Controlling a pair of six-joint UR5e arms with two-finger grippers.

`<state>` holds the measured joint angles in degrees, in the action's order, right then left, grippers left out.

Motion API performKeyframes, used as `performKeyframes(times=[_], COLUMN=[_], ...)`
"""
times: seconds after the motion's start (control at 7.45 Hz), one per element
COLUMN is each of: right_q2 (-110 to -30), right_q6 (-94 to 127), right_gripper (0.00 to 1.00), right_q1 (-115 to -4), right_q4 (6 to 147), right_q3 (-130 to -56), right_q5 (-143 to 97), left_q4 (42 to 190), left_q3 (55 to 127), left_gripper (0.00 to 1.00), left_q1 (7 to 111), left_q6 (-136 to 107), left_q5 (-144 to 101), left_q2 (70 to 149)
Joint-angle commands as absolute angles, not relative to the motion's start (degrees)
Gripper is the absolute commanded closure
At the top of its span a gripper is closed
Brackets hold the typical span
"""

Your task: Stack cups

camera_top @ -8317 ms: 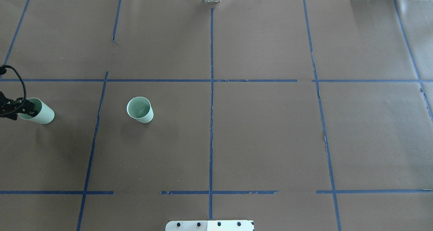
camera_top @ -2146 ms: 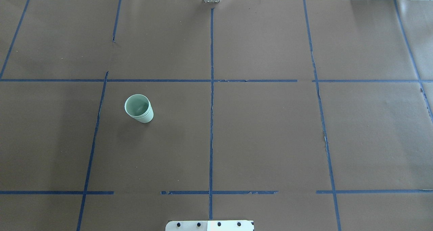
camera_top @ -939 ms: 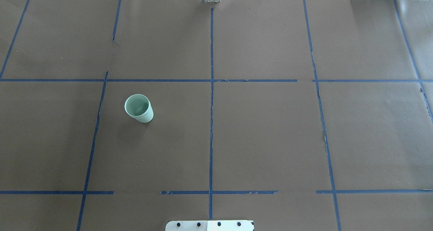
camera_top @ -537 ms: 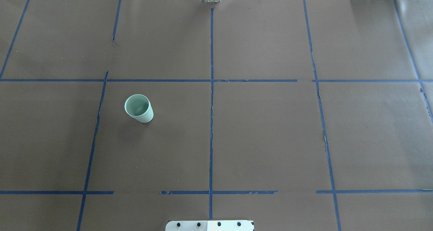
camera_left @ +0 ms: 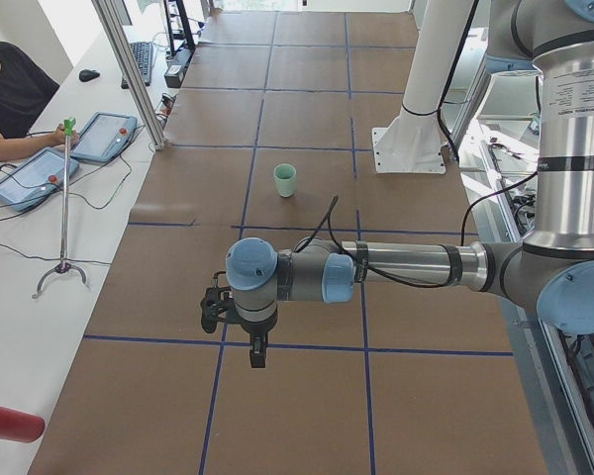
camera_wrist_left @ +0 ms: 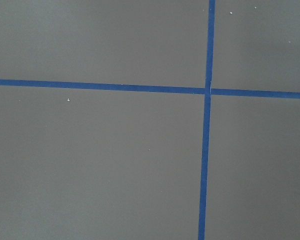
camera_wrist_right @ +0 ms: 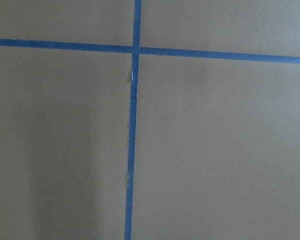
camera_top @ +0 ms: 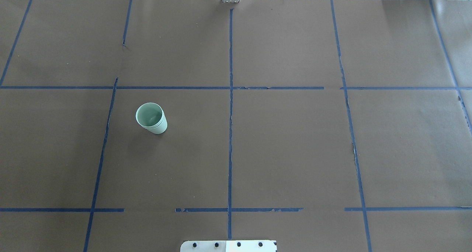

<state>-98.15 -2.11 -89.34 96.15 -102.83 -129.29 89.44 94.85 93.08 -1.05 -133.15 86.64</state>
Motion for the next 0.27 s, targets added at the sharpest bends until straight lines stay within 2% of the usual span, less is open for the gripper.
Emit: performKeyframes(times=[0.0, 0.13], right_q2=[-98.2, -98.1], right_q6=[-2.1, -2.1], right_gripper=[0.00, 0.00], right_q1=[-89.4, -89.3], right_q4=[96.2, 96.2], right_q3=[-102.8, -102.8], right_q5=[-129.3, -129.3], left_q4=[89.4, 89.4], left_q3=[94.8, 94.8], left_gripper=[0.00, 0.00], left_q1=[93.1, 93.1], left_q6=[-1.1, -1.1], left_q5=[-133.2, -133.2], left_q2=[86.7, 86.7])
